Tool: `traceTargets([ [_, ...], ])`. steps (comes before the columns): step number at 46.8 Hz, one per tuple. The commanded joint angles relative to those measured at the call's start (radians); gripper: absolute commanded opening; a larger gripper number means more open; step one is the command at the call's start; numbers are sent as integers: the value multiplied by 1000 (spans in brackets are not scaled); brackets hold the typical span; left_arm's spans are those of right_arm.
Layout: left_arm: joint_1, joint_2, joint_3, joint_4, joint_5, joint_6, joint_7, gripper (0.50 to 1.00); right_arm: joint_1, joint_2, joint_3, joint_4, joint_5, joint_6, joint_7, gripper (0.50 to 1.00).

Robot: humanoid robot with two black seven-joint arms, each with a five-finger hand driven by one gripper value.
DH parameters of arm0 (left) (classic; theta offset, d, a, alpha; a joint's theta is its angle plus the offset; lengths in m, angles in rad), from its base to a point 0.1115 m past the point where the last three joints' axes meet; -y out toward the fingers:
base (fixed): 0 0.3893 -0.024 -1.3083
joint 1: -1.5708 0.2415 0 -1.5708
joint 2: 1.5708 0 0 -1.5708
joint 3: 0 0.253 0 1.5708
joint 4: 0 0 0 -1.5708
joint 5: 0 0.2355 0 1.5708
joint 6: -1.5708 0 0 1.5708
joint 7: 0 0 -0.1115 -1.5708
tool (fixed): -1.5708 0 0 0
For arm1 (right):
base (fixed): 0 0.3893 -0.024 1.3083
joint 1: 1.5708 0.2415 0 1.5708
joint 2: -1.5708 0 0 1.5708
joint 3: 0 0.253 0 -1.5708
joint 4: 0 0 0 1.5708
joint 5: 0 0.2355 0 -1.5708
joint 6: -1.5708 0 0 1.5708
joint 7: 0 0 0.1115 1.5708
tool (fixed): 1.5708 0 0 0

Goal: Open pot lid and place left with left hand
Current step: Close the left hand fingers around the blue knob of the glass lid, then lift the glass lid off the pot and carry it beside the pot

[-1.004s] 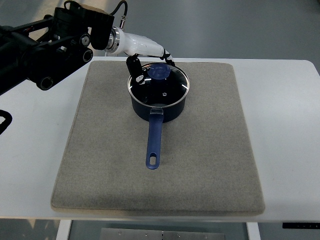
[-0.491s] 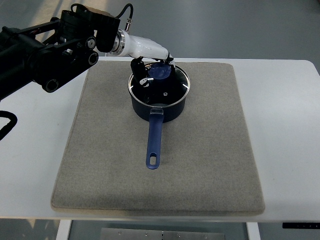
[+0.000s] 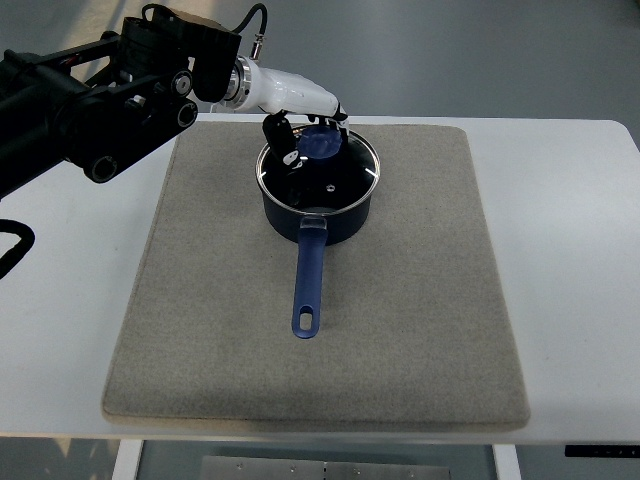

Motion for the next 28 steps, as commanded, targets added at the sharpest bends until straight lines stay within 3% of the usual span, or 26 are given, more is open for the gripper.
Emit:
traceTargets([
  [1,0,0,0,0,-2,0,0,705,1,0,0,0,0,0,0,915],
  [12,-3,0,0,0,0,0,0,506,1,0,0,0,0,0,0,915],
  [28,-8,2,-6,0,3,0,0,500,1,0,0,0,0,0,0,915],
])
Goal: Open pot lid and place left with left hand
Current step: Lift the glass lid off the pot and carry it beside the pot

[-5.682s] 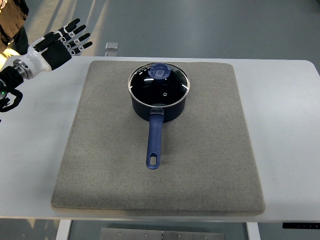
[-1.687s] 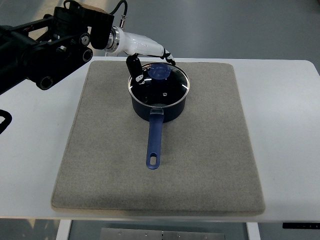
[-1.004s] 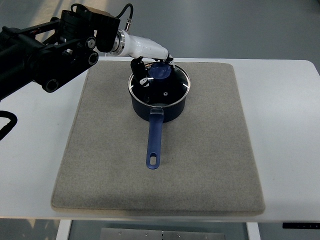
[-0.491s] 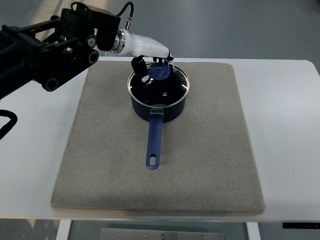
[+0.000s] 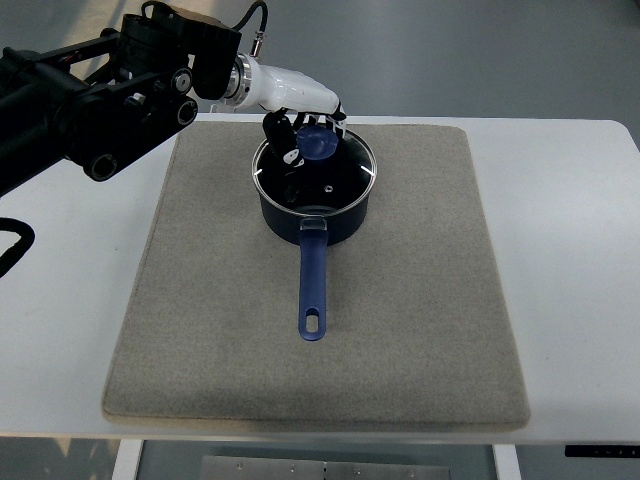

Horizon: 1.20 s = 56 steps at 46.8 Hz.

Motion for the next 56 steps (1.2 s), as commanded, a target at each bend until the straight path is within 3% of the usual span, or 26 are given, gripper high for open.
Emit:
traceTargets([
  [1,-5,3,-3,0,0,0,0,500,0,0,0,0,0,0,0,915],
  [16,-22,21,-17,-3,-14,-3,-1,500,0,0,0,0,0,0,0,917],
  [36,-42,204,-38,-11,-17,-17,-3,500,0,0,0,2,0,0,0,915],
  [44,3,278,-49,-11,-17,-15,-8,500,0,0,0,0,0,0,0,915],
  [56,130,305,-72,-5,-6,0,-8,500,0,0,0,0,0,0,0,917],
])
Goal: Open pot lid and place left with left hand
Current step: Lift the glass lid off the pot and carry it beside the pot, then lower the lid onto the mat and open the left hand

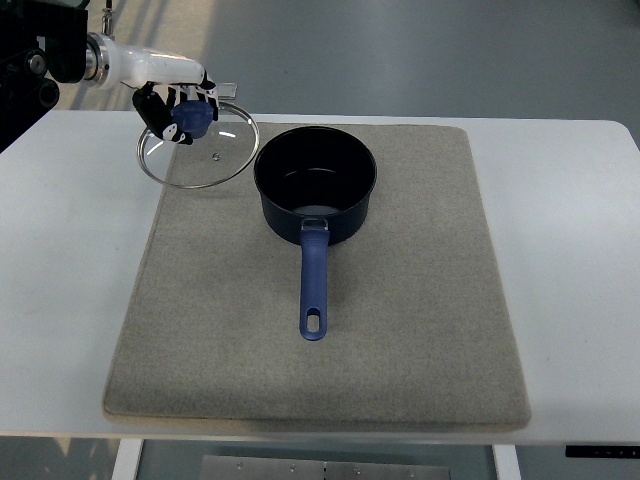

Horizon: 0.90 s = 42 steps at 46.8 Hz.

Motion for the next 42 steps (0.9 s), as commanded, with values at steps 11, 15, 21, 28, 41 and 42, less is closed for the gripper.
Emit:
traceTargets([
  [11,66,23,-1,4,1,4,0,500,1,0,0,0,0,0,0,915],
  [15,76,21,0,5,-1,11,2,500,1,0,0,0,0,0,0,915],
  [21,104,16,13,2,-1,115,3,500,1,0,0,0,0,0,0,915],
  [28,135,6,16,4,1,171,3,500,1,0,0,0,0,0,0,917],
  [41,152,-4,14,-3,-7,179,3,707,1,0,0,2,0,0,0,917],
  [42,155,-4,14,-4,-7,179,3,732,1,0,0,0,0,0,0,917],
])
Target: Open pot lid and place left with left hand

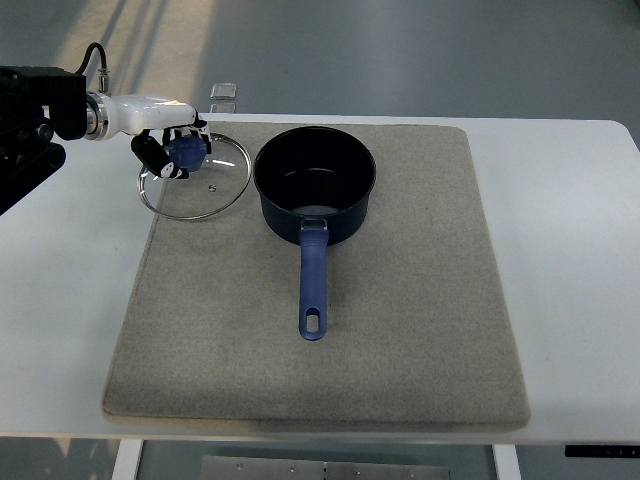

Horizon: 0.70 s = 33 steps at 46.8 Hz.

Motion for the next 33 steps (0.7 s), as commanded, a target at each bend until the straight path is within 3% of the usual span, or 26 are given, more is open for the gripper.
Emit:
traceTargets([
  [1,12,-2,0,-3,1,0,0,758,1,0,0,0,0,0,0,915],
  [4,17,-2,0,-5,0,0,0,782,1,0,0,0,0,0,0,915],
  [7,25,-2,-2,-5,-2,4,0,872,1,0,0,0,0,0,0,917],
  [10,26,-2,-3,-5,-5,6,0,891,1,0,0,0,0,0,0,915],
  [13,26,-3,-5,-5,-23,7,0,964,1,0,0,0,0,0,0,915],
  [20,39,-11,-9,0,-216,18,0,988,-1,0,0,0,0,0,0,915],
  [28,60,-6,-9,11,-667,104,0,990,1,0,0,1,0,0,0,917],
  [33,69,-3,-13,27,-951,115,0,992,-1,0,0,0,0,0,0,915],
])
